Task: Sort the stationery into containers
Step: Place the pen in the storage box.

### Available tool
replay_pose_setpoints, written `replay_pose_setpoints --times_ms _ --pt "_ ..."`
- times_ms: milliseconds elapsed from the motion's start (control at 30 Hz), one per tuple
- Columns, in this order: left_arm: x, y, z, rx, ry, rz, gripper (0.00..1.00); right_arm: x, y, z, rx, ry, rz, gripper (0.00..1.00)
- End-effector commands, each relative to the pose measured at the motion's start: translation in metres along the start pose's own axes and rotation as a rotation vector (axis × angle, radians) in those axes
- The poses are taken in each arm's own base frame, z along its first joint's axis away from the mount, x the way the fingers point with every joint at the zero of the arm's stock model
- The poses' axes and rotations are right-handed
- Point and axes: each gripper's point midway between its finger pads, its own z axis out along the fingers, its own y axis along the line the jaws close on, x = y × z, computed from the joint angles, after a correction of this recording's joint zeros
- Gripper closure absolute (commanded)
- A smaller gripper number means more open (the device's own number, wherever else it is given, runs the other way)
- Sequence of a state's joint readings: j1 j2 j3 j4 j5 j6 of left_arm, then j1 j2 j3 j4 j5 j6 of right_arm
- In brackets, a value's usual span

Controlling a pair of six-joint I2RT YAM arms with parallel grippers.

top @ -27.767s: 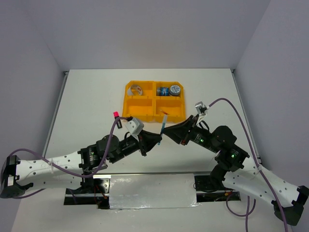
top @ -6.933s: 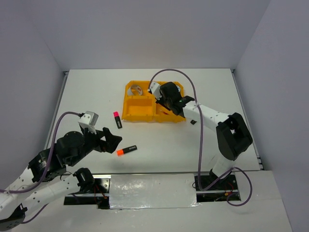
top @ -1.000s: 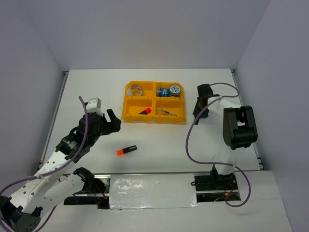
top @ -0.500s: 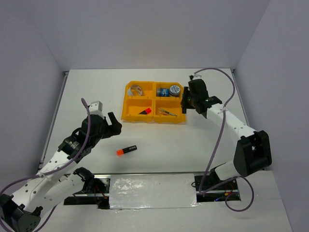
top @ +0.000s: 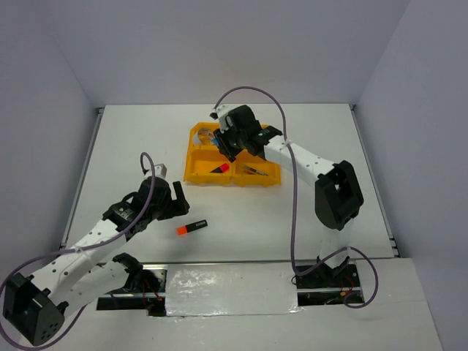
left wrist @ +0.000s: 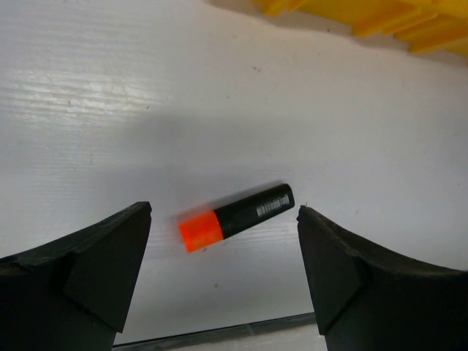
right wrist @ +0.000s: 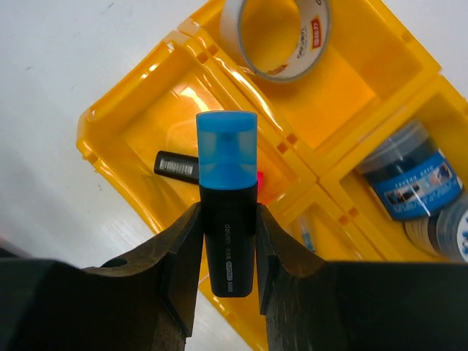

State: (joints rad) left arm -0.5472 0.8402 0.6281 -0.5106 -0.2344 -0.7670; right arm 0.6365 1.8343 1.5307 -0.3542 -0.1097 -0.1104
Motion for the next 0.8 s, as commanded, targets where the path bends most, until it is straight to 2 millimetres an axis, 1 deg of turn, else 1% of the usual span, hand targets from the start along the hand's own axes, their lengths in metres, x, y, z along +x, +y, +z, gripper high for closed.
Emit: replay_pose_setpoints --times_ms 0,33,67,133,200,233,267,367,433,467,500,533,600,633,667,700,733,767 --pt "0.013 -0.005 0.008 0.013 0.053 0.014 0.07 -0.021 0.013 0.008 -0.068 -0.017 -0.090 0.84" --pt "0.013 -0.004 0.009 0.005 0.052 0.013 0.07 -0.020 0.015 0.012 -0.074 -0.013 -0.089 0.83" --pt "0.015 -0.003 0.011 0.001 0.054 0.012 0.06 -0.013 0.018 0.021 -0.083 0.008 -0.094 0.83" --pt "0.016 -0.004 0.012 0.012 0.049 0.008 0.06 -0.007 0.018 0.030 -0.076 0.029 -0.099 0.83" --pt "0.016 -0.003 0.012 0.013 0.042 0.003 0.06 -0.004 0.024 0.035 -0.092 0.036 -0.099 0.82" --pt "0.018 -0.002 0.013 0.015 0.039 0.011 0.06 -0.004 0.030 0.037 -0.109 0.031 -0.098 0.82" --pt "0.018 -0.002 0.014 0.016 0.038 0.014 0.06 -0.005 0.033 0.038 -0.115 0.029 -0.098 0.80" --pt "0.023 -0.002 0.018 0.019 0.045 0.025 0.06 -0.006 0.037 0.041 -0.117 0.028 -0.103 0.68" --pt "0.029 -0.003 0.021 0.021 0.062 0.043 0.06 -0.011 0.038 0.040 -0.113 0.025 -0.094 0.49" --pt "0.035 -0.003 0.027 0.019 0.077 0.058 0.06 -0.013 0.036 0.039 -0.104 0.021 -0.092 0.37" --pt "0.038 -0.003 0.029 0.014 0.085 0.069 0.06 -0.018 0.037 0.037 -0.099 0.011 -0.085 0.01" --pt "0.044 -0.004 0.031 0.009 0.104 0.094 0.07 -0.024 0.035 0.031 -0.092 -0.002 -0.086 0.00" --pt "0.047 -0.007 0.034 0.013 0.103 0.118 0.07 -0.034 0.035 0.020 -0.083 -0.026 -0.083 0.00" --pt "0.050 -0.011 0.034 0.023 0.110 0.144 0.07 -0.046 0.033 0.004 -0.068 -0.058 -0.079 0.00" --pt "0.051 -0.013 0.035 0.025 0.111 0.156 0.07 -0.053 0.031 -0.006 -0.049 -0.075 -0.076 0.00" --pt "0.051 -0.014 0.035 0.022 0.109 0.168 0.07 -0.068 0.030 -0.031 -0.037 -0.123 -0.067 0.00" --pt "0.056 -0.016 0.036 0.025 0.120 0.193 0.07 -0.075 0.030 -0.043 -0.027 -0.156 -0.064 0.00" --pt "0.057 -0.020 0.036 0.039 0.121 0.215 0.08 -0.085 0.028 -0.071 -0.006 -0.214 -0.056 0.00"
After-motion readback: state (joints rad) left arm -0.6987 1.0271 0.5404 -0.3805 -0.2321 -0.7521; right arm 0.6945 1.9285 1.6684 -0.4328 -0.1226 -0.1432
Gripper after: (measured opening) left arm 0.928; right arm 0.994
